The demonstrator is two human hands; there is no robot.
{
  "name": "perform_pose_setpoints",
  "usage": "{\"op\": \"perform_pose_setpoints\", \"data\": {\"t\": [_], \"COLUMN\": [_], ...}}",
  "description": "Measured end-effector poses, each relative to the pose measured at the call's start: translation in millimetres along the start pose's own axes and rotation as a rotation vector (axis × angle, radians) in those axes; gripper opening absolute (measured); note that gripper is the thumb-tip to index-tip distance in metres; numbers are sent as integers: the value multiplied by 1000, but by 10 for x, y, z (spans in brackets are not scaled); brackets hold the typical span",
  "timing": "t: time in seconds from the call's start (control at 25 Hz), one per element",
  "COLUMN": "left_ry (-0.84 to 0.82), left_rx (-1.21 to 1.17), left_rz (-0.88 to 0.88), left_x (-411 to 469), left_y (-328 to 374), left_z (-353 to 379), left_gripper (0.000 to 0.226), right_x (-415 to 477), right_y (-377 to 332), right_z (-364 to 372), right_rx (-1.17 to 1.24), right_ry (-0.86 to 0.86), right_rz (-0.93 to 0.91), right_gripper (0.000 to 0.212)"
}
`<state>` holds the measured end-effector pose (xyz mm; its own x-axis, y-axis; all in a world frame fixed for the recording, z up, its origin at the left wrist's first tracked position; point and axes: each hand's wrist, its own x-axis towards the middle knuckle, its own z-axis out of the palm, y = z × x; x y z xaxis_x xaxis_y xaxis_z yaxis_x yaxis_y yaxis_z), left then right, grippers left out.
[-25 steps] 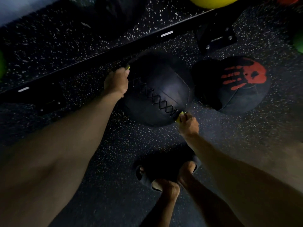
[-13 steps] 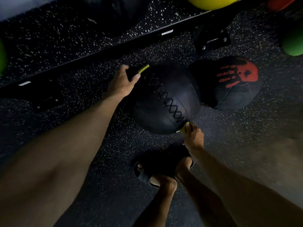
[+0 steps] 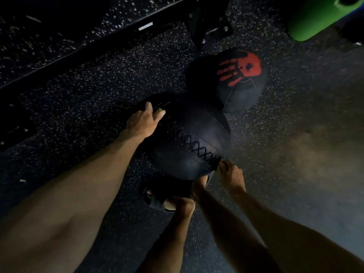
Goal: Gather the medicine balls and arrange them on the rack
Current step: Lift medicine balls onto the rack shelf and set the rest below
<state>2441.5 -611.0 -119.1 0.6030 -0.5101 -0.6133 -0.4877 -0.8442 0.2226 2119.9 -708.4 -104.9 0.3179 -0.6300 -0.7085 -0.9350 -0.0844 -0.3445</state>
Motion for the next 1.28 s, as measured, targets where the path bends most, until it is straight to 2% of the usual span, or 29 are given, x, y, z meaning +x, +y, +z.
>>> {"op": "perform_pose_setpoints", "data": {"t": [0.2, 0.36, 0.44, 0.6, 0.68, 0.76, 0.92, 1.0, 1.08, 1.2, 1.28], "left_ry": [146, 7, -54, -69, -17, 48, 232, 393, 506, 498, 424], "left_rx": [99, 94, -31, -294, -386, -496, -641, -764, -823, -875, -879], "left_rz": [109, -48, -191, -457, -540, -571, -502, -461, -413, -354, -265], "left_x": [-44, -580, -934, -1409, -1359, -1093, -548, -529, -664, -941, -1108], "left_y": [-39, -540, -779, -1105, -1186, -1221, -1262, -1244, -1180, -1038, -905], "left_z": [121, 260, 453, 841, 887, 840, 667, 656, 704, 866, 984], "left_gripper": [18, 18, 5, 23, 19, 26, 41, 38, 35, 46, 69], "right_x": [-72, -186, -131, 101, 210, 420, 882, 825, 647, 575, 670], "right_y": [6, -90, -210, -524, -670, -865, -1275, -1281, -1166, -1140, -1303], "right_z": [55, -36, -112, 11, 140, 194, 138, 162, 296, 517, 573], "right_rx": [105, 71, 11, -108, -45, 22, 161, 150, -18, -213, -217], "right_ry": [-11, -3, -9, 7, 33, 90, 240, 258, 226, 281, 333], "right_rz": [72, 65, 7, -122, -135, -123, -150, -318, -497, -432, -366], "right_gripper": [17, 25, 26, 31, 30, 28, 32, 31, 46, 56, 54]}}
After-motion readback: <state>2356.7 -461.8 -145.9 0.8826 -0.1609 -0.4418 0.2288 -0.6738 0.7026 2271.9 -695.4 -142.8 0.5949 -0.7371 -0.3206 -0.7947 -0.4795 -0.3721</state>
